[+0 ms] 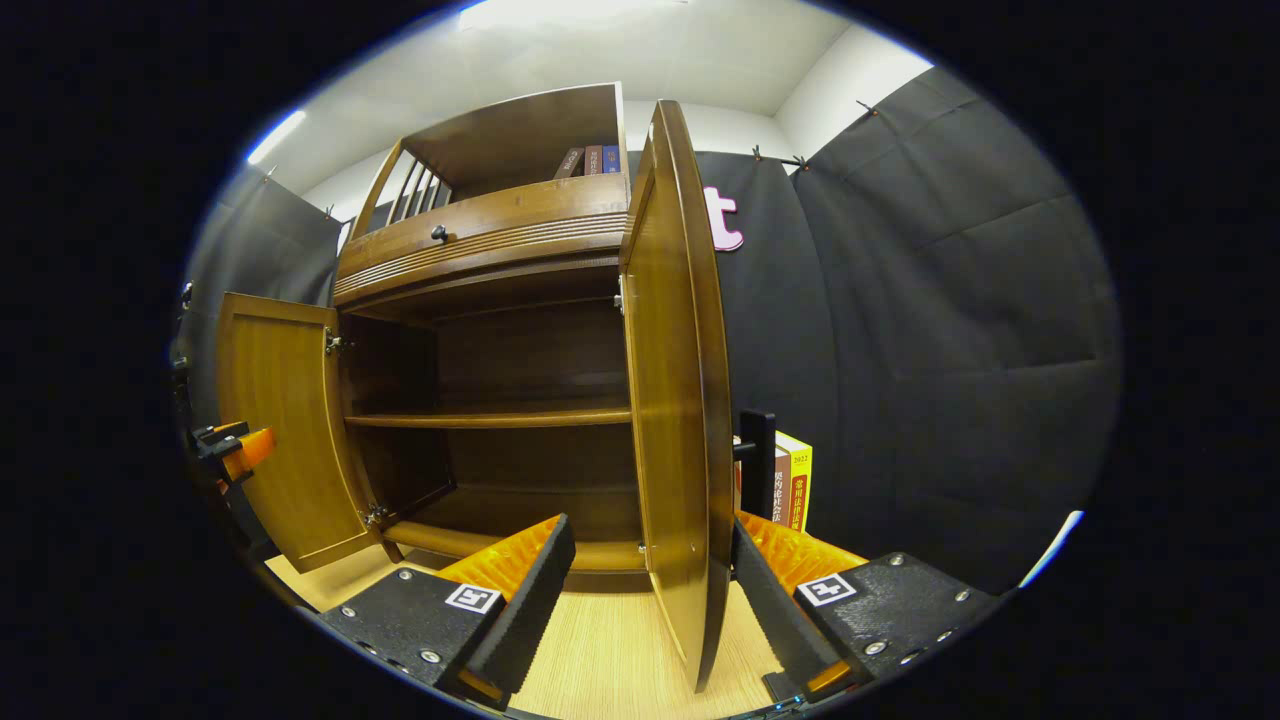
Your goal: Open the right door of the double-door shoe cabinet with the right hand, and open the left door with the left hand.
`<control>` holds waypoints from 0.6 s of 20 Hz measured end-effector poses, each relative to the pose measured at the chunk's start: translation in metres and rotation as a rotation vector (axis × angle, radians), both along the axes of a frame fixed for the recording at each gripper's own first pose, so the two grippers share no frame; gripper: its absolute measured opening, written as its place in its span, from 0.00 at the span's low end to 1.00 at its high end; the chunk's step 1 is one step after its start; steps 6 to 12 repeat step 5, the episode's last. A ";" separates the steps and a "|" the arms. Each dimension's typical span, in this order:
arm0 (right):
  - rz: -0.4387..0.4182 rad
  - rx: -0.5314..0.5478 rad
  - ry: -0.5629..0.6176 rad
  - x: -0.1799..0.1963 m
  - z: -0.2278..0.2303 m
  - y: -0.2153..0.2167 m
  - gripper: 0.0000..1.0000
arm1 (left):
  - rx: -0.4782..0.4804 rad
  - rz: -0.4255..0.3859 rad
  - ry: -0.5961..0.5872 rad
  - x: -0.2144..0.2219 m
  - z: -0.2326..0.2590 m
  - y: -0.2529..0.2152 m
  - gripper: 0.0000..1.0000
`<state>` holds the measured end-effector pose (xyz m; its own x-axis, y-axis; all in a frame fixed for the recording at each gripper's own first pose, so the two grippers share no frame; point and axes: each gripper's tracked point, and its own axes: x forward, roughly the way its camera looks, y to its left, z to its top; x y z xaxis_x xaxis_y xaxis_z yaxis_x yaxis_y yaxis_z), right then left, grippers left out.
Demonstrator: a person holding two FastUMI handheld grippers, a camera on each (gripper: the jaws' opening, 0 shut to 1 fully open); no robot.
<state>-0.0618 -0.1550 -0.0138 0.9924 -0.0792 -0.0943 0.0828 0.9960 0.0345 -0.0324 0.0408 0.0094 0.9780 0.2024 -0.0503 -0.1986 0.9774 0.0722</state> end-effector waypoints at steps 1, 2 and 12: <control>0.001 0.003 0.002 0.001 -0.001 0.001 0.99 | 0.002 0.001 0.000 -0.001 0.001 0.001 1.00; 0.000 0.003 0.003 0.001 -0.001 0.001 0.99 | 0.005 0.000 -0.002 -0.002 0.002 0.001 1.00; -0.002 -0.002 0.002 0.001 -0.001 0.002 0.99 | 0.020 -0.001 -0.012 -0.001 0.006 0.002 1.00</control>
